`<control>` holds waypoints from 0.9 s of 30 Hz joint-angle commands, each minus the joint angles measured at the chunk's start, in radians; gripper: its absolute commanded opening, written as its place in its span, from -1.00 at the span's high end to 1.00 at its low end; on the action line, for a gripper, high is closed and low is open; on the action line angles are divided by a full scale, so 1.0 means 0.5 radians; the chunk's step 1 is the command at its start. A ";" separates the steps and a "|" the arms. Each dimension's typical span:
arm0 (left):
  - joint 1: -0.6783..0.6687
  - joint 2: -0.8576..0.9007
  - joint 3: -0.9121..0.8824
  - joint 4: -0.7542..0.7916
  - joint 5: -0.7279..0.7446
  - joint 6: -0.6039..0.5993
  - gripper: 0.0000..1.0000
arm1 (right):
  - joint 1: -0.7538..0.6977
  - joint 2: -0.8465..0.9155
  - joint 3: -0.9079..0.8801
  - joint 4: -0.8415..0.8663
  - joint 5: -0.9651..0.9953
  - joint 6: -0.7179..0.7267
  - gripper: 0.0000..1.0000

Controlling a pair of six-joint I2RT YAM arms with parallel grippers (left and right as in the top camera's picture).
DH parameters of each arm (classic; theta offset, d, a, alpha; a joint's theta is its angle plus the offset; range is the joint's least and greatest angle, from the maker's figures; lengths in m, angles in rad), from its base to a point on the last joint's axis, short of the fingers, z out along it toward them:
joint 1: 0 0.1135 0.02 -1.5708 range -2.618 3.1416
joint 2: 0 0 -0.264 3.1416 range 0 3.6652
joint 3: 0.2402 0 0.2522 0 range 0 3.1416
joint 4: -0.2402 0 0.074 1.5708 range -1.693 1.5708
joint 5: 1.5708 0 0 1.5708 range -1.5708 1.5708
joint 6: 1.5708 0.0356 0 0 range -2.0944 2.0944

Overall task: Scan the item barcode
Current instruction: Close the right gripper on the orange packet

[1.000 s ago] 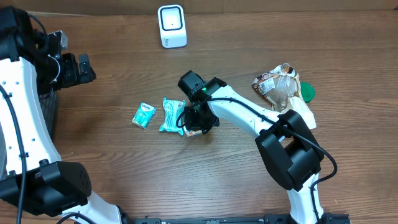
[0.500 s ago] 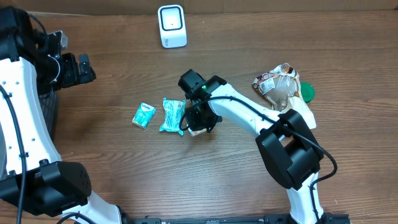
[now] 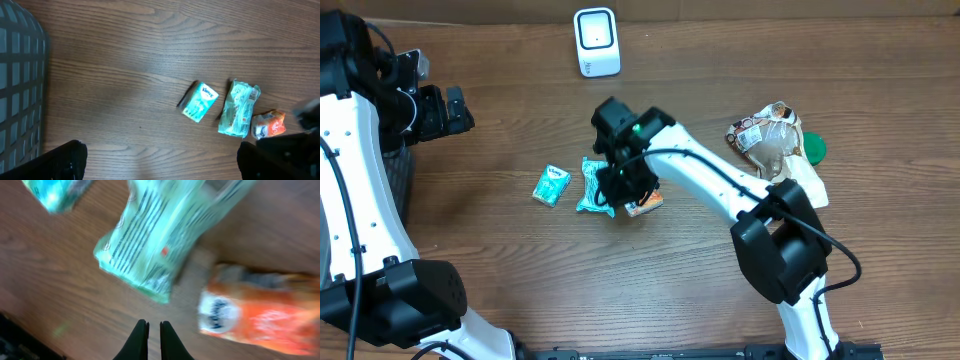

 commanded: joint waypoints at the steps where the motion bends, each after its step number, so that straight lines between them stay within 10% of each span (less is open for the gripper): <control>1: 0.008 -0.008 0.010 0.004 -0.004 0.031 -1.00 | 0.067 -0.005 -0.157 0.034 -0.048 0.089 0.86; 27: 0.008 -0.008 0.010 0.004 -0.005 0.031 -1.00 | -0.143 -0.040 -0.340 -0.042 0.832 0.300 0.92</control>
